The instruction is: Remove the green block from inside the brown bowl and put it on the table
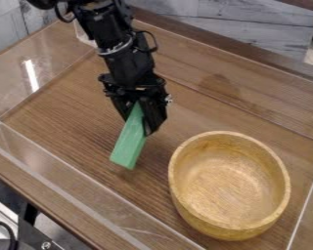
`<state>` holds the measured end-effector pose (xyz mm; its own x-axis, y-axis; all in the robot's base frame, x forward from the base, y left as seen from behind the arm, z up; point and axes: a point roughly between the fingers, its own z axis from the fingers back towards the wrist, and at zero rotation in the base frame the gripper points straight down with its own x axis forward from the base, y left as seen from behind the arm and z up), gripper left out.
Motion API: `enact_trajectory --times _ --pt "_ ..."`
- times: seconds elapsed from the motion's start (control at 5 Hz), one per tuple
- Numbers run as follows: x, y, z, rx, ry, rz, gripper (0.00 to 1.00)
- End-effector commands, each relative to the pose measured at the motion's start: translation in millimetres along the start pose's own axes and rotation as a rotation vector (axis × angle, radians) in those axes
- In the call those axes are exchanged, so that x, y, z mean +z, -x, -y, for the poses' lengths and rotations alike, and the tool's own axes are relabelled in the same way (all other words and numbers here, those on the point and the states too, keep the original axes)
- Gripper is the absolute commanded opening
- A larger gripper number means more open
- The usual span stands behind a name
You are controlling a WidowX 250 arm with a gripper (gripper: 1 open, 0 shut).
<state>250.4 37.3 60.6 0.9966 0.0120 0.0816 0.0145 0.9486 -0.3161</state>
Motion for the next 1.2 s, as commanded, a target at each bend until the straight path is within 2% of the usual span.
enact_trajectory --times 0.0,1.0 --pt "12.0 -11.1 -3.8 -0.007 -0.016 0.043 0.00" --pt "13.0 -14.5 -7.7 0.001 -0.001 0.029 0.00"
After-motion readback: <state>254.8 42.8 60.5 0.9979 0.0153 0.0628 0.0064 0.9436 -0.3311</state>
